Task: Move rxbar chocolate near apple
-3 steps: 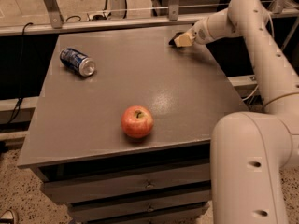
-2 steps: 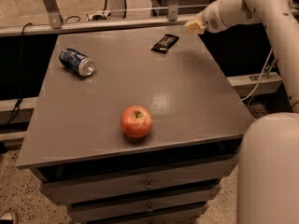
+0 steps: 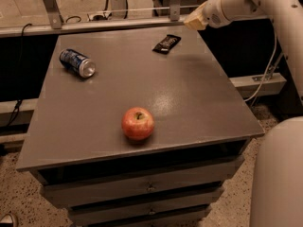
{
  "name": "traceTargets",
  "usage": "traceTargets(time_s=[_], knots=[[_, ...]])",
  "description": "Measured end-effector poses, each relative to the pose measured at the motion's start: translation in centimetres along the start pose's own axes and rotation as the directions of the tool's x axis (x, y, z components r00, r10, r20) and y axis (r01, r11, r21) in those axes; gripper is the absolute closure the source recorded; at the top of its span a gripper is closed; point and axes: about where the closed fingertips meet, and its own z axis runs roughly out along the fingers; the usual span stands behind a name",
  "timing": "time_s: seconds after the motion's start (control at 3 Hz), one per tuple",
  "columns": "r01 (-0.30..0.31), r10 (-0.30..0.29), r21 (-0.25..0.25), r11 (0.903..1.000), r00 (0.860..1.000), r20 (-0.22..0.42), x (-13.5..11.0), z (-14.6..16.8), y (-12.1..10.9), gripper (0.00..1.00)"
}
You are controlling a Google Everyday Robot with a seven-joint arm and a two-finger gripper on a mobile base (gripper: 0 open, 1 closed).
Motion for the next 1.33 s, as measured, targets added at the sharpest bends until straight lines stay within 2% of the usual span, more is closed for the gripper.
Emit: traceTargets(time_s=[0.33, 0.67, 1.0, 1.33], knots=[[-0.015, 0.015, -0.004, 0.9999, 1.000, -0.005, 0.7, 0.0, 0.2, 0.59], [-0.055, 0.055, -0.009, 0.9984, 0.998, 0.016, 1.6, 1.9, 0.8, 0.35], [-0.110, 0.109, 0.012, 0.9939, 0.993, 0.041, 2.7, 5.2, 0.6, 0.04], [-0.138, 0.137, 0.026, 0.9901, 0.989, 0.047, 3.6, 7.1, 0.2, 0.00]])
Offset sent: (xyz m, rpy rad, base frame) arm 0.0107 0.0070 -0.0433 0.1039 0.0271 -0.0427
